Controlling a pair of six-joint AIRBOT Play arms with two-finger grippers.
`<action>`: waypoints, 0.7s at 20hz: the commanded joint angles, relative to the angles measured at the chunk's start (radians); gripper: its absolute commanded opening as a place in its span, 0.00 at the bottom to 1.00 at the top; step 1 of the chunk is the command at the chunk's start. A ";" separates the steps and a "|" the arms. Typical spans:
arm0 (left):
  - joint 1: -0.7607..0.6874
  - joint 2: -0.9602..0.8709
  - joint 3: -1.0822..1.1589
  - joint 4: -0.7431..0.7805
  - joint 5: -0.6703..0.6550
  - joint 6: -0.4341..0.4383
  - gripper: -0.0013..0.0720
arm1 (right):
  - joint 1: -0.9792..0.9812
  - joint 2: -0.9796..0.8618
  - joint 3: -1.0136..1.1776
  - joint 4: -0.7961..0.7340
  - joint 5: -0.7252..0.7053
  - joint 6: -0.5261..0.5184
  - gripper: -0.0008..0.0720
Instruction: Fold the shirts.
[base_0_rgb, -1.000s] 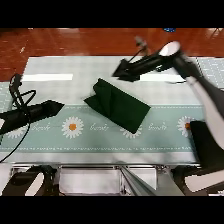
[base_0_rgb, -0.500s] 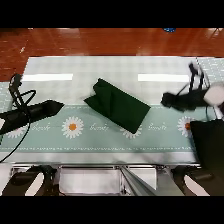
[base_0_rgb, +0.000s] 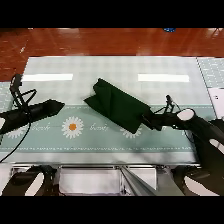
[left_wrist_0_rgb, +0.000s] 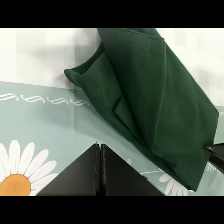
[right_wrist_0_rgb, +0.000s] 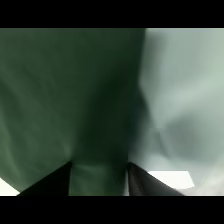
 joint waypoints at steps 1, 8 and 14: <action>0.000 -0.002 -0.001 -0.008 0.000 0.001 0.04 | 0.006 -0.164 0.056 0.311 0.035 -0.256 0.55; 0.000 -0.002 -0.001 -0.007 0.001 0.001 0.04 | 0.023 -0.320 0.501 0.230 0.224 -0.367 0.05; 0.000 -0.002 -0.001 -0.006 0.007 0.001 0.04 | 0.015 -0.319 1.052 -0.137 0.366 -0.140 0.05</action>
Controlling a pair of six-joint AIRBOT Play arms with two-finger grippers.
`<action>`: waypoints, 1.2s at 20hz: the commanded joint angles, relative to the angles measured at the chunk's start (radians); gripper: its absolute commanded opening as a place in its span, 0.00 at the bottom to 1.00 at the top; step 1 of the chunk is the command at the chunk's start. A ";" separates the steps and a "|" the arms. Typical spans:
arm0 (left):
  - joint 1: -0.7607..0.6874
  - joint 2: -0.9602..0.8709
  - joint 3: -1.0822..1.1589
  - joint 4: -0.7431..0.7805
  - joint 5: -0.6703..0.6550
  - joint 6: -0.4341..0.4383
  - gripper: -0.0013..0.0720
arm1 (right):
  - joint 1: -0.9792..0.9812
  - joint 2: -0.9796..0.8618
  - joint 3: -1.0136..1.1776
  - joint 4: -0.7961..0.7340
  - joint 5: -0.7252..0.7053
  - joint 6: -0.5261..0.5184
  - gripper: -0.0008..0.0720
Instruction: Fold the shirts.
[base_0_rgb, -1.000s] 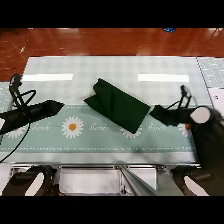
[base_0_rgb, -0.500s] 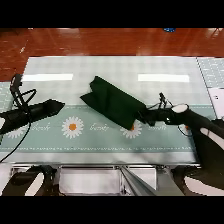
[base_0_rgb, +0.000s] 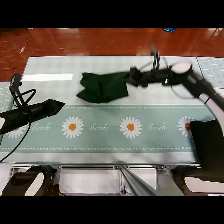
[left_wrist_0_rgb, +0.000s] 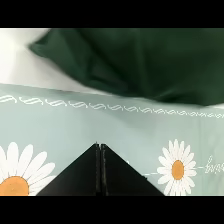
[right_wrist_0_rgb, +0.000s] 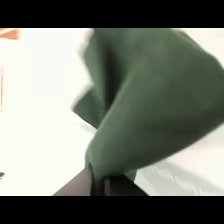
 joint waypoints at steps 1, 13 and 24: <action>0.000 0.000 -0.001 0.000 0.000 0.000 0.04 | -0.012 -0.006 0.317 -0.254 0.112 0.148 0.05; 0.000 0.000 -0.001 0.000 -0.005 0.000 0.04 | -0.475 0.155 0.618 -0.571 0.626 0.389 0.04; 0.000 0.000 -0.001 -0.004 0.000 0.000 0.04 | -1.206 0.705 -0.051 -0.841 0.752 0.353 0.05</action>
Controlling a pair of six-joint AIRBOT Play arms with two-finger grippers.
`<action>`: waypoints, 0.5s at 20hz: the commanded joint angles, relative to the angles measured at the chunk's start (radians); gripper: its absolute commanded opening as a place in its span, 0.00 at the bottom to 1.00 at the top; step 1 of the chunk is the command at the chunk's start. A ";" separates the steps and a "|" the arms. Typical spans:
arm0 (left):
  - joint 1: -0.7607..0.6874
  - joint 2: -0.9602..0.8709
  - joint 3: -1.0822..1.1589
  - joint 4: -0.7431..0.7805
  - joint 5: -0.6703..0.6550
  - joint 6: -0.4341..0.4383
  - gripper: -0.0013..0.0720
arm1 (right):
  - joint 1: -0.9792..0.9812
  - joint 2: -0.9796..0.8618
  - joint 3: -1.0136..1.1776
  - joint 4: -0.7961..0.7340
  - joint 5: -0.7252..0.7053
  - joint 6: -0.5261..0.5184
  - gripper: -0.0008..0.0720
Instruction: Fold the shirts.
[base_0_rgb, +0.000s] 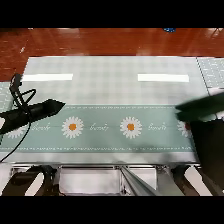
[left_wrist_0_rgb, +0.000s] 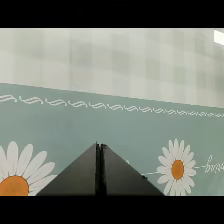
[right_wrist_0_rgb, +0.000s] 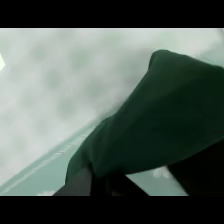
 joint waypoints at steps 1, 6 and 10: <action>0.000 0.000 0.000 -0.003 0.002 0.001 0.04 | -0.278 0.156 -0.199 -0.211 0.056 -0.016 0.05; 0.000 0.000 0.000 -0.003 0.002 0.001 0.04 | -0.394 0.258 -0.388 -0.597 0.116 -0.007 0.05; 0.000 0.000 0.000 -0.002 0.002 0.004 0.04 | -0.394 0.241 -0.533 -0.657 0.099 -0.005 0.31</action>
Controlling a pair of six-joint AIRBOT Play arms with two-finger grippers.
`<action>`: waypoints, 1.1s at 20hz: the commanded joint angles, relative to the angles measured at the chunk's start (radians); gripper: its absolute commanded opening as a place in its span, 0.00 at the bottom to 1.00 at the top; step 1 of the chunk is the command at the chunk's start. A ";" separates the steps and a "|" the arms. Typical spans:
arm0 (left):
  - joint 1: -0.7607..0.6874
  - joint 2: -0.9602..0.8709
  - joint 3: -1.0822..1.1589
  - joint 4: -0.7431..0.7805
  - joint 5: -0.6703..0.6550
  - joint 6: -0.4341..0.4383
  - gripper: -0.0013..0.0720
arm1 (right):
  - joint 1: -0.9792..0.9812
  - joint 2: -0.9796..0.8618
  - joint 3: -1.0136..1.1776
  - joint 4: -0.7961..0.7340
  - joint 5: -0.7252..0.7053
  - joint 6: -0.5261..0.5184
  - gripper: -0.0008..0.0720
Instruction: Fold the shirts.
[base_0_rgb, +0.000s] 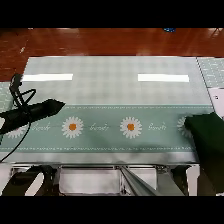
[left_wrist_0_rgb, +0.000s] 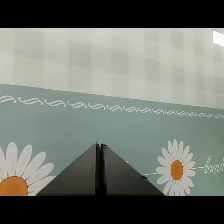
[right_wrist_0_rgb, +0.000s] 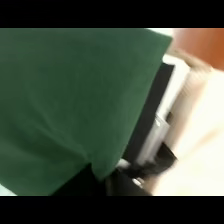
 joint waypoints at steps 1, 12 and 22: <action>0.000 0.000 0.000 0.001 0.003 0.003 0.04 | -0.020 -0.014 -0.129 -0.106 -0.005 -0.002 0.55; -0.018 -0.379 0.642 0.006 0.024 0.071 0.04 | 0.531 -0.451 0.387 0.881 -0.447 -0.216 0.05; -0.229 -0.770 0.803 0.349 -0.201 -0.150 0.04 | 1.287 -0.821 0.529 0.219 -0.501 -0.078 0.05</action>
